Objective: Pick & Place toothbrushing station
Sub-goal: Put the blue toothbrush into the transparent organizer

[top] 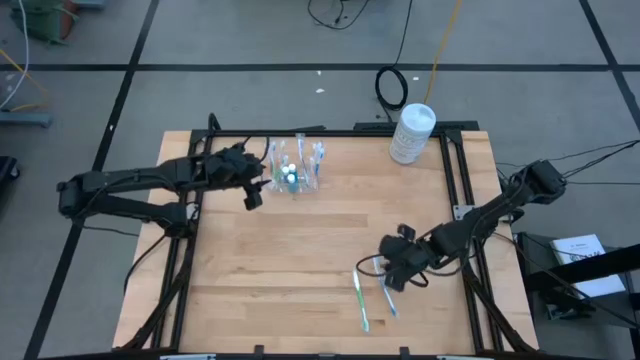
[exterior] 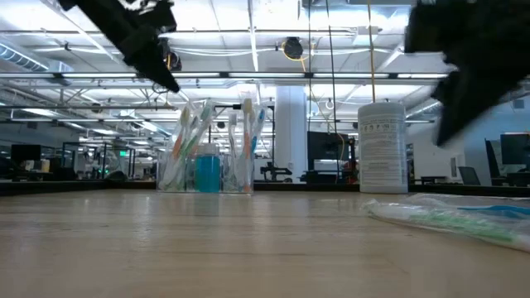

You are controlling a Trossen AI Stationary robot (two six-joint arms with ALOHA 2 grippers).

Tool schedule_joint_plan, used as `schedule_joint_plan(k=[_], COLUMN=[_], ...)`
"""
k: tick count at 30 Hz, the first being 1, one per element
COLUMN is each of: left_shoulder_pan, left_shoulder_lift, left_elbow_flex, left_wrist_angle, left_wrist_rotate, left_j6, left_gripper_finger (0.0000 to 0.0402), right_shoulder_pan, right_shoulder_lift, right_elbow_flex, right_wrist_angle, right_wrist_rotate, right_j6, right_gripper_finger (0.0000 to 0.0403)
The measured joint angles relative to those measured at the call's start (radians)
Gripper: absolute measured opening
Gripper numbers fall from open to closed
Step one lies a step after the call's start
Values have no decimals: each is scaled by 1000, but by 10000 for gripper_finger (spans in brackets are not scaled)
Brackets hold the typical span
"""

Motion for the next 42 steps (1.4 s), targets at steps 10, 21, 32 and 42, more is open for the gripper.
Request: schedule_joint_plan(k=[10,21,32,42], left_shoulder_pan=[-39,-48,-48,-48], left_shoulder_lift=[10,20,20,20], left_elbow_flex=[-228,-254,-254,-254], left_wrist_angle=[242,326,325,324], left_wrist_rotate=[0,-1,9,17], left_j6=[-133,-112,-109,-85], left_gripper_finger=[198,198,198,198], right_shoulder_pan=[26,-11,-77,-184], right_shoulder_lift=[102,190,195,114], right_elbow_flex=[-125,-150,-153,-156], right_wrist_angle=[214,348,364,372], right_wrist_rotate=[-228,-162,-157,-154], right_j6=[374,361,276,170], right_gripper_finger=[180,179,51,32])
